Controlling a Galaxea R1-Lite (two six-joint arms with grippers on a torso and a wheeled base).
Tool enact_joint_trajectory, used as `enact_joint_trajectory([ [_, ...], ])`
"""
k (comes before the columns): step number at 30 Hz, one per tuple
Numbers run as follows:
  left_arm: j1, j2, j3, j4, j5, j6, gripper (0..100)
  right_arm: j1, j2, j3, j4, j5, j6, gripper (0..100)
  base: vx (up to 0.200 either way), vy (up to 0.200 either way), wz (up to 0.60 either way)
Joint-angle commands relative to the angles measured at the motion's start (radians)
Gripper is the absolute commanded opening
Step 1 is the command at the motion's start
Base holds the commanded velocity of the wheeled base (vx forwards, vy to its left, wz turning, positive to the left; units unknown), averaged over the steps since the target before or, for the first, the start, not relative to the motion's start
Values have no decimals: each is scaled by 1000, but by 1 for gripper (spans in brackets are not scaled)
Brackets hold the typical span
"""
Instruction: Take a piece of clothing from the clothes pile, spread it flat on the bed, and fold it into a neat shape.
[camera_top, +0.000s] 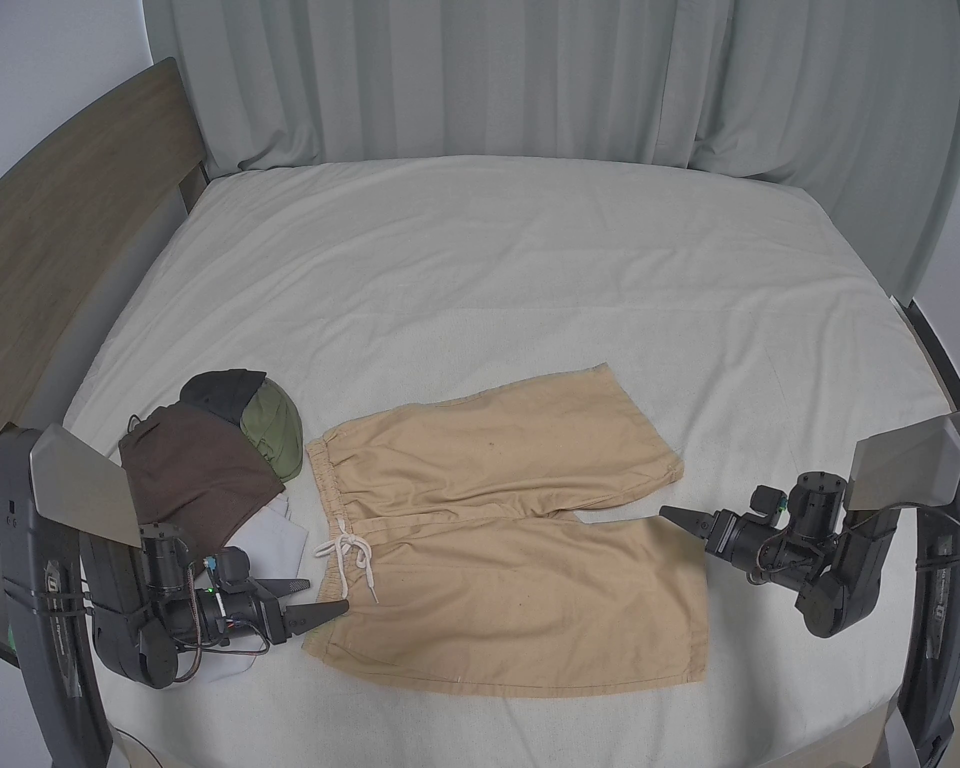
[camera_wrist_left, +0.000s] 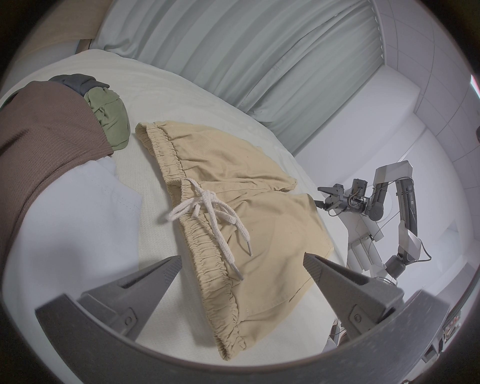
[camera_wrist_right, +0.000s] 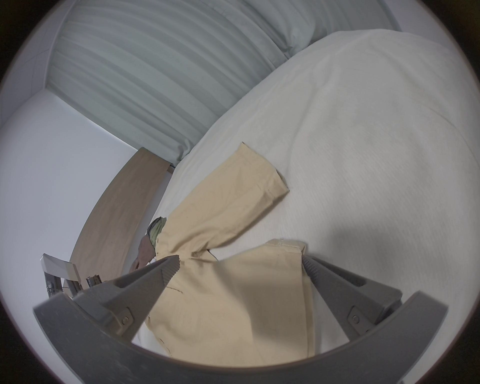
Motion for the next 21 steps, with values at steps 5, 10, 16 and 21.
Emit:
enact_joint_trajectory([
  [5,0,1,0,0,-1,0,100,-16,-49,-23,-1,1,2,100,0,0,0],
  [10,-1,3,0,0,-1,0,100,-33,-64,-23,1,1,3,100,0,0,0],
  [16,-4,6,0,0,-1,0,100,-41,-47,-23,1,-2,-6,100,0,0,0],
  [21,-6,8,0,0,-1,0,100,-41,8,-23,1,-7,-11,100,0,0,0],
])
